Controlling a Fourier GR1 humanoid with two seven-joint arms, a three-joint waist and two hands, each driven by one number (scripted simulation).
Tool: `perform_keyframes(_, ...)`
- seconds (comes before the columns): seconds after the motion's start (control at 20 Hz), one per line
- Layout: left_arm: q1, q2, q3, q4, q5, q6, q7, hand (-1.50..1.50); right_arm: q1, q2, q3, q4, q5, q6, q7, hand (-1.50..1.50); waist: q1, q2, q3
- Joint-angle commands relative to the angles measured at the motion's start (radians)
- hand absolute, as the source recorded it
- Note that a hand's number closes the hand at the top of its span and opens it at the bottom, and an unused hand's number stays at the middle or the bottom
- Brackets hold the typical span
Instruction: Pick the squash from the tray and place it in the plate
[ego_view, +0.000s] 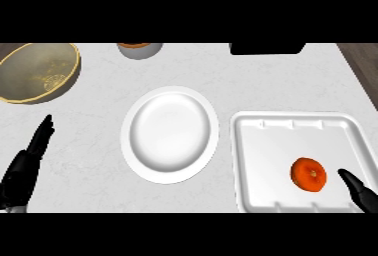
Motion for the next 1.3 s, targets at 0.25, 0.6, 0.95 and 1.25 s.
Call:
perform_keyframes(0.25,0.039,0.004,0.013,-0.025,-0.013,-0.019,-0.031,0.00,0.388,-0.156,0.145,-0.266,0.177,0.066,0.209,-1.50,0.016,0.005,0.000)
perform_keyframes(0.6,0.034,-0.037,-0.013,0.003,-0.044,-0.009,-0.067,0.00,0.370,-0.377,0.105,-0.276,0.310,0.078,0.543,-1.50,0.041,0.013,0.000)
perform_keyframes(0.95,0.009,-0.021,0.014,-0.001,-0.027,-0.052,-0.033,0.00,0.235,-0.563,0.039,-0.302,0.267,0.176,0.912,-1.50,0.043,0.012,0.001)
perform_keyframes(1.25,0.001,-0.049,0.028,0.065,-0.052,-0.053,-0.091,0.00,0.160,-0.556,0.133,-0.141,0.290,0.317,0.887,-1.50,0.031,0.010,0.002)
